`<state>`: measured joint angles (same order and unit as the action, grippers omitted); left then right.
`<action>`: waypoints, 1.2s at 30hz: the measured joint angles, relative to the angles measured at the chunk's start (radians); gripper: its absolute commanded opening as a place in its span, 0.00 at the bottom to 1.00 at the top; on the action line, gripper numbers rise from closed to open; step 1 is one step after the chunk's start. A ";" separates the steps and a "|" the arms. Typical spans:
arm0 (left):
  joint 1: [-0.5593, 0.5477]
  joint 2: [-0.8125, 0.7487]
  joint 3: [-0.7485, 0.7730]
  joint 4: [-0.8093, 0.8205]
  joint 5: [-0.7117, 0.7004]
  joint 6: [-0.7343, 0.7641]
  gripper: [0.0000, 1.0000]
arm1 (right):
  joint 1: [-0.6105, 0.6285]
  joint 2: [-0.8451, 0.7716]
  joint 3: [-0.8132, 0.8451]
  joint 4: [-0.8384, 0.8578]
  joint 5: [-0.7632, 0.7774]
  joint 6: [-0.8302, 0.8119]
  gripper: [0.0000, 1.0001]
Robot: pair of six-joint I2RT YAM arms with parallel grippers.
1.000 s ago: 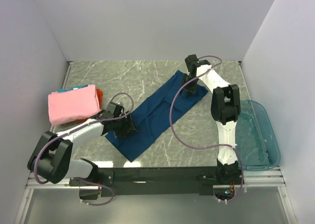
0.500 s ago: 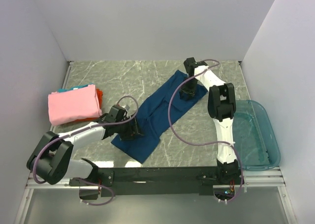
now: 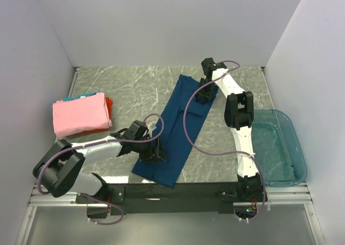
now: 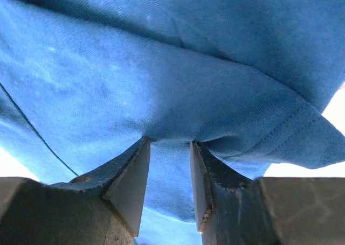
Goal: Fold and stack the t-shirts
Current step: Fold the tshirt
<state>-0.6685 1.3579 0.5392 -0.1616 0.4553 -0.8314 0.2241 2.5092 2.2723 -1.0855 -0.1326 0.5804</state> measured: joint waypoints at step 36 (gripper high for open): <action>0.008 -0.189 0.148 -0.415 -0.323 0.052 0.70 | 0.146 -0.908 -0.843 0.272 0.019 0.015 0.43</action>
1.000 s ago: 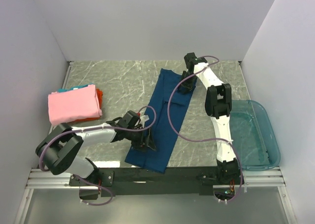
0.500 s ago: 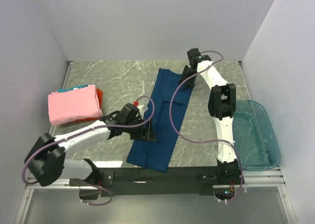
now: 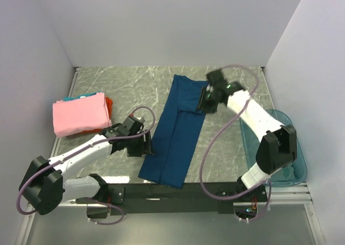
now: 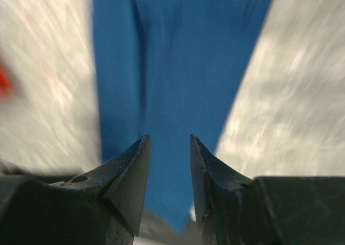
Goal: Fold and stack the t-shirts
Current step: Fold the tshirt
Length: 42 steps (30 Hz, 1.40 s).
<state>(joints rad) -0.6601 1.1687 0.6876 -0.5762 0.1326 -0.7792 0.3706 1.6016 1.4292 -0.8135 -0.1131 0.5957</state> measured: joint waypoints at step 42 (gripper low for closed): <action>-0.095 -0.304 -0.269 0.125 -0.331 -0.148 0.64 | 0.943 -0.197 -0.741 0.333 0.225 0.630 0.45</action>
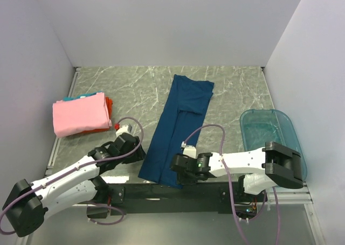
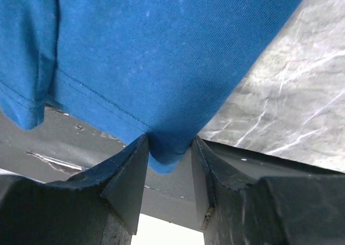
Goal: Fold and stack the t-shirts
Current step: Fold the tshirt
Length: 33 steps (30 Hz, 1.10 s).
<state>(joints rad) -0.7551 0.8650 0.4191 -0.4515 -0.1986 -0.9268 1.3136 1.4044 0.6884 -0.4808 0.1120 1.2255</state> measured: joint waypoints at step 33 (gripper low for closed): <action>-0.306 0.003 -0.006 -0.092 -0.070 -0.147 0.50 | 0.112 -0.061 -0.063 -0.011 0.130 0.216 0.02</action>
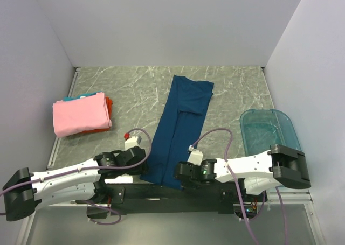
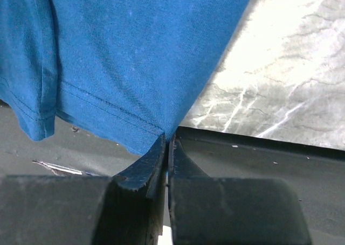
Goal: Fold and stack the t-shirts
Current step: Fold the tshirt
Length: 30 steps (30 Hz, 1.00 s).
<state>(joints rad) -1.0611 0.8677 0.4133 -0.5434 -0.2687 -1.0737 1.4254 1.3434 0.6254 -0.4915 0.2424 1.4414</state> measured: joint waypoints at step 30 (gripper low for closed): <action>-0.132 0.008 -0.050 -0.015 0.009 -0.149 0.30 | 0.004 -0.019 -0.018 0.000 -0.003 0.013 0.02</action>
<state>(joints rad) -1.1931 0.8753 0.3630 -0.5583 -0.2600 -1.2224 1.4292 1.3239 0.6079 -0.4915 0.2398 1.4548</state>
